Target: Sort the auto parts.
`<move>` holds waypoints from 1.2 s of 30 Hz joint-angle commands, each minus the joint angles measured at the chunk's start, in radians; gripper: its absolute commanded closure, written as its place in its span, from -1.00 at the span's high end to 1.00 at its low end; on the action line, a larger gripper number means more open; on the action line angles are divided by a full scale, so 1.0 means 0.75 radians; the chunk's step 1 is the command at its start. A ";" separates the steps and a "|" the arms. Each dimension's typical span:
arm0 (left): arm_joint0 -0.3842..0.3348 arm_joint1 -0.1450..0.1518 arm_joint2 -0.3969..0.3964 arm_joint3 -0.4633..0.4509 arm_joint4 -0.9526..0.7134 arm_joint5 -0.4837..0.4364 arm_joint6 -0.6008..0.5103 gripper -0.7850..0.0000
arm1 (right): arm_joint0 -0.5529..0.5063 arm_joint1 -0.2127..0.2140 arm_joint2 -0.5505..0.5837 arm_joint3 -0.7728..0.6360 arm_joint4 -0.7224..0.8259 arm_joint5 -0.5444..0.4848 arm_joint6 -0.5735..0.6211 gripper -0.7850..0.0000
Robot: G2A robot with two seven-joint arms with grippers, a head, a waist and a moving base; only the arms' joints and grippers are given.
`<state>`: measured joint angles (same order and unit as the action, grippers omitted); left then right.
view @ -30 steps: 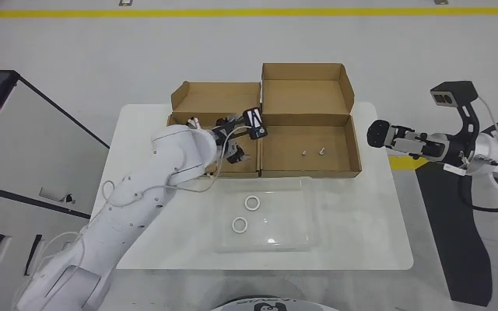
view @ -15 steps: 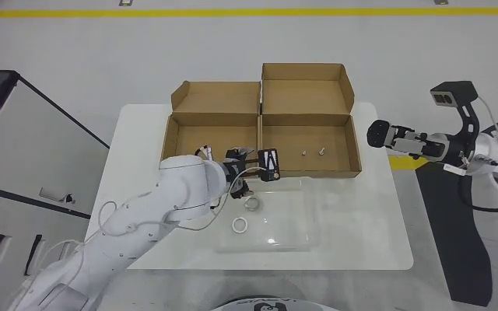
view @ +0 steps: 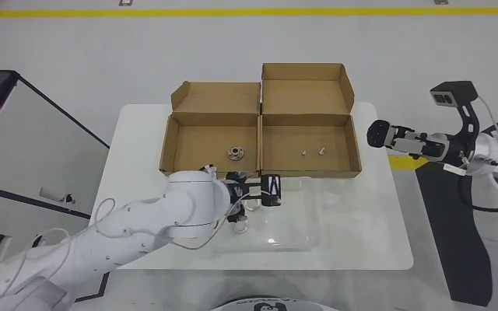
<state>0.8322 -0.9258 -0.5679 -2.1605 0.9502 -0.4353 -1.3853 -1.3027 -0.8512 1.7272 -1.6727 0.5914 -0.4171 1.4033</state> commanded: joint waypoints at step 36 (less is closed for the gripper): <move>0.029 -0.035 0.152 0.145 0.039 0.070 0.039 1.00 | 0.000 0.000 0.000 0.000 0.000 0.000 0.000 1.00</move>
<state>0.8514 -0.9526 -0.4509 -2.0510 0.9809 -0.3810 -1.3532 -1.3027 -0.8512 1.7272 -1.6727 0.5914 -0.4171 1.4033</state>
